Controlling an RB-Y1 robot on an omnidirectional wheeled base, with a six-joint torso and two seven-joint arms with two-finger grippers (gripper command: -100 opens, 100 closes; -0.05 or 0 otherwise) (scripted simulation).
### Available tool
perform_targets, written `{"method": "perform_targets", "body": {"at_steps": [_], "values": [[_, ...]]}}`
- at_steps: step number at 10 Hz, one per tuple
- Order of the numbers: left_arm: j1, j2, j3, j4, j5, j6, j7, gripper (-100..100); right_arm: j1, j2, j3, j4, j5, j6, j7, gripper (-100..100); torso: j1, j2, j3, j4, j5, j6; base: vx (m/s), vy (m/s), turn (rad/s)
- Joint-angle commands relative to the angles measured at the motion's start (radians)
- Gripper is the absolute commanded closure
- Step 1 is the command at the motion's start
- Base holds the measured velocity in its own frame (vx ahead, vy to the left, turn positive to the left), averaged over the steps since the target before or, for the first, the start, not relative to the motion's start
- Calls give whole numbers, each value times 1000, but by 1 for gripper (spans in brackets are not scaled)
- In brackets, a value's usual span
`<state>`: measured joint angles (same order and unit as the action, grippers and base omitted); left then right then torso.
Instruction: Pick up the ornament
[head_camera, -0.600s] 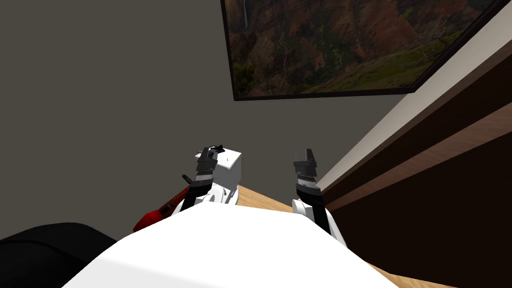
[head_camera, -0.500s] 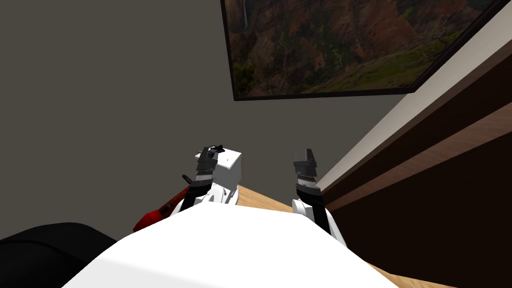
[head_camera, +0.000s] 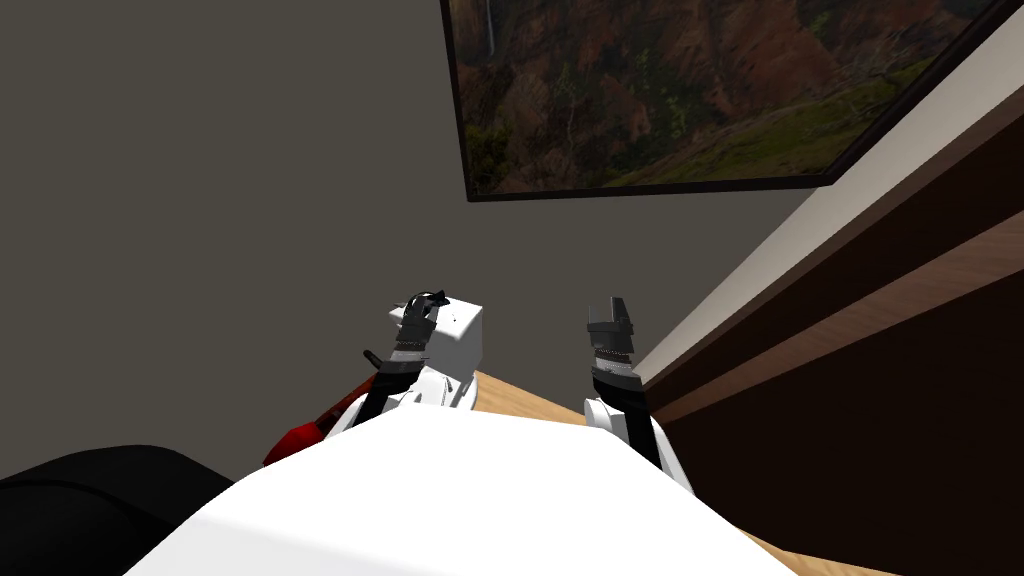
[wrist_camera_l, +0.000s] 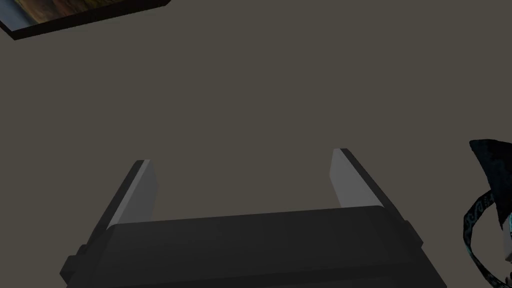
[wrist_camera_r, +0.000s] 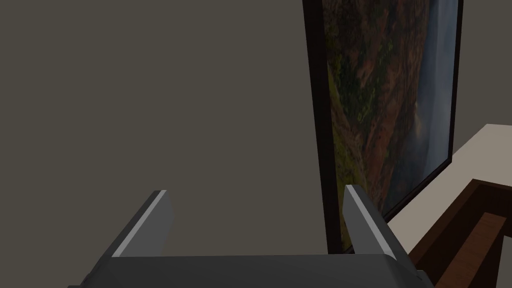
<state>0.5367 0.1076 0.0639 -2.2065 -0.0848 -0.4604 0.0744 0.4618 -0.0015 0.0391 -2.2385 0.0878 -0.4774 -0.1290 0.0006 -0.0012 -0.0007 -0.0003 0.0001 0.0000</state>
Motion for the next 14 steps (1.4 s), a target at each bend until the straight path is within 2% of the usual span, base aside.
{"method": "perform_targets", "body": {"at_steps": [1, 6, 14], "values": [[-5, 35, 4, 28, -32, -1, -37, -100, 0, 0, 0, 0, 0, 0, 0, 0, 0, 0, 0, 0, 0, 0, 32, 3, -6], [-10, 67, 15, 88, -111, -3, -125, -100, 0, 0, 0, 0, 0, 0, 0, 0, 0, -1, -1, 0, 0, 0, 35, 4, -4], [-20, 72, 36, 200, -257, -7, -288, -100, 0, 0, 0, 0, 0, 0, 0, 0, 0, -1, -1, 0, 0, 0, 37, 5, -5]]}}
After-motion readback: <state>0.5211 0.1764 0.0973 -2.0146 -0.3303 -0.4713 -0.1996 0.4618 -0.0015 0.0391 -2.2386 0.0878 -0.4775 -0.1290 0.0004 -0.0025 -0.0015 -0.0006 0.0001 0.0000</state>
